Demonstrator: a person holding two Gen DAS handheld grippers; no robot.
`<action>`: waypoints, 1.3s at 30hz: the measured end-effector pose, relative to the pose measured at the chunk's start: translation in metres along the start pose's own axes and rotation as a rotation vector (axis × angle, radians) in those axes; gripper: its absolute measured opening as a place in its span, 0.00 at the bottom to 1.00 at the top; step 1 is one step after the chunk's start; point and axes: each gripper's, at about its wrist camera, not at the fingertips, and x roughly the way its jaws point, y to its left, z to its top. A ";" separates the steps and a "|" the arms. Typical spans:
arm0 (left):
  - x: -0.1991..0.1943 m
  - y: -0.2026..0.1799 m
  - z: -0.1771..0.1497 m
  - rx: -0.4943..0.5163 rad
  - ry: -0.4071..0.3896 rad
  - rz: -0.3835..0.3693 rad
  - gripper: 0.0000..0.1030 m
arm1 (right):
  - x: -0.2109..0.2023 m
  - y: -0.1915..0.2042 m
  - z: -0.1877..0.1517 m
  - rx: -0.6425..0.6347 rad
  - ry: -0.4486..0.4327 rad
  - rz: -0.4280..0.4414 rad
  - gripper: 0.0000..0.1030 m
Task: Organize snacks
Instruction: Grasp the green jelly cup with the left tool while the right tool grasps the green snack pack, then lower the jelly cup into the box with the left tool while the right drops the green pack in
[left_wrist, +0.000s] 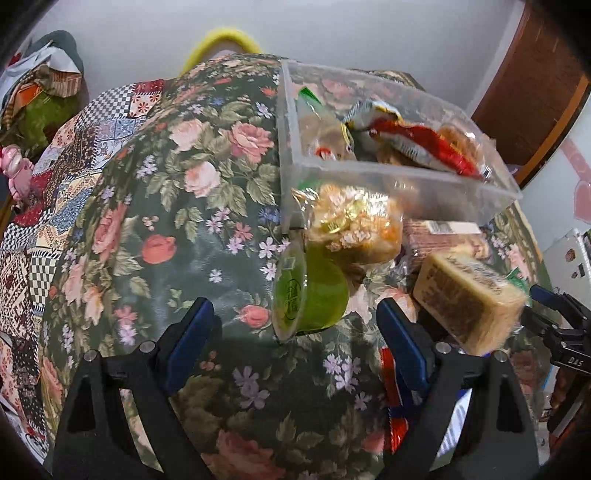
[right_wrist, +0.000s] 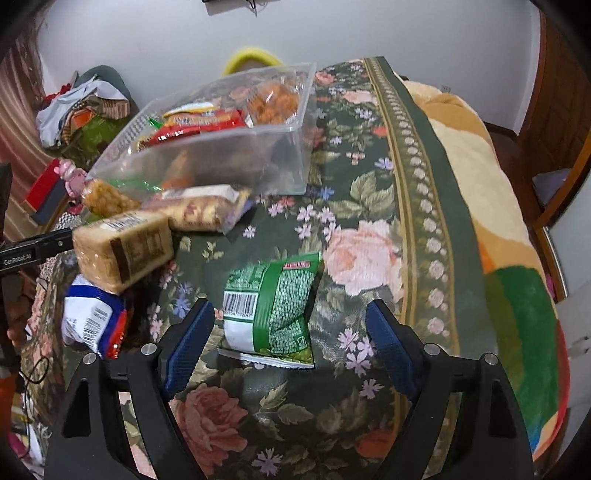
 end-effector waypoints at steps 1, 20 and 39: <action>0.004 -0.002 -0.001 0.009 0.000 0.008 0.86 | 0.002 0.000 -0.001 0.003 0.004 0.001 0.79; 0.016 -0.011 -0.007 0.084 -0.036 0.016 0.39 | 0.007 0.010 0.000 -0.032 -0.017 0.009 0.39; -0.070 -0.008 -0.002 0.045 -0.169 0.005 0.39 | -0.034 0.009 0.033 -0.022 -0.165 0.031 0.39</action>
